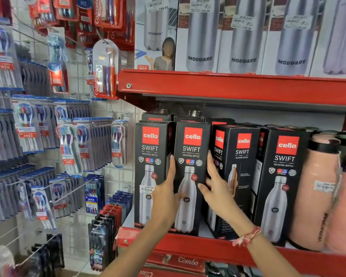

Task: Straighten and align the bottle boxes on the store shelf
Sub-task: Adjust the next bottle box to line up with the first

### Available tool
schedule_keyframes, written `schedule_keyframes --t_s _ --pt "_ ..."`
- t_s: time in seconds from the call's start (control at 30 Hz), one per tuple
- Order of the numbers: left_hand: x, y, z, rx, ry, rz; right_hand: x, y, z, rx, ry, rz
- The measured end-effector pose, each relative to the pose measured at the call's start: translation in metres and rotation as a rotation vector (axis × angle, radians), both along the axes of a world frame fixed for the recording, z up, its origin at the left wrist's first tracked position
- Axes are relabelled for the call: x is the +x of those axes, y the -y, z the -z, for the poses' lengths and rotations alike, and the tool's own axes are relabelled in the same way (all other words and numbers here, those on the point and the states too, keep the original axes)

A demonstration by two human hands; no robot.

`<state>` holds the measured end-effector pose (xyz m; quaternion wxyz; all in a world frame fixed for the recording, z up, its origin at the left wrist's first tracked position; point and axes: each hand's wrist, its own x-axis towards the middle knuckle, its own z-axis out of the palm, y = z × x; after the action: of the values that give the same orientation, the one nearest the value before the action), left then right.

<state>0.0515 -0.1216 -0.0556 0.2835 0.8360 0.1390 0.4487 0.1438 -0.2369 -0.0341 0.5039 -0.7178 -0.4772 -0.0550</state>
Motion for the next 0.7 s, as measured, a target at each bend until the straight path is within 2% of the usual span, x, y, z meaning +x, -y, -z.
schedule_keyframes --t_s 0.27,0.33,0.4,0.47,0.57,0.63,0.7 --pt "-0.001 -0.005 0.020 0.000 0.058 0.023 -0.006 0.010 0.009 -0.013 0.031 -0.060" --pt "0.000 -0.004 0.020 0.001 0.057 0.013 -0.012 0.017 0.012 0.132 0.114 0.061" --pt "-0.001 -0.002 0.021 -0.023 0.036 -0.001 -0.012 0.027 0.016 0.349 0.274 0.296" --pt "-0.005 -0.002 0.018 -0.010 0.024 -0.043 -0.008 0.035 0.020 0.408 0.330 0.522" --pt "-0.015 0.001 0.004 0.194 0.053 -0.197 0.001 0.040 0.027 0.171 0.237 0.723" --pt "-0.018 0.006 -0.005 0.317 0.168 -0.219 0.004 0.037 0.031 -0.002 0.120 0.697" --pt "-0.019 0.013 -0.011 0.295 0.234 -0.124 0.004 0.030 0.036 -0.034 0.072 0.658"
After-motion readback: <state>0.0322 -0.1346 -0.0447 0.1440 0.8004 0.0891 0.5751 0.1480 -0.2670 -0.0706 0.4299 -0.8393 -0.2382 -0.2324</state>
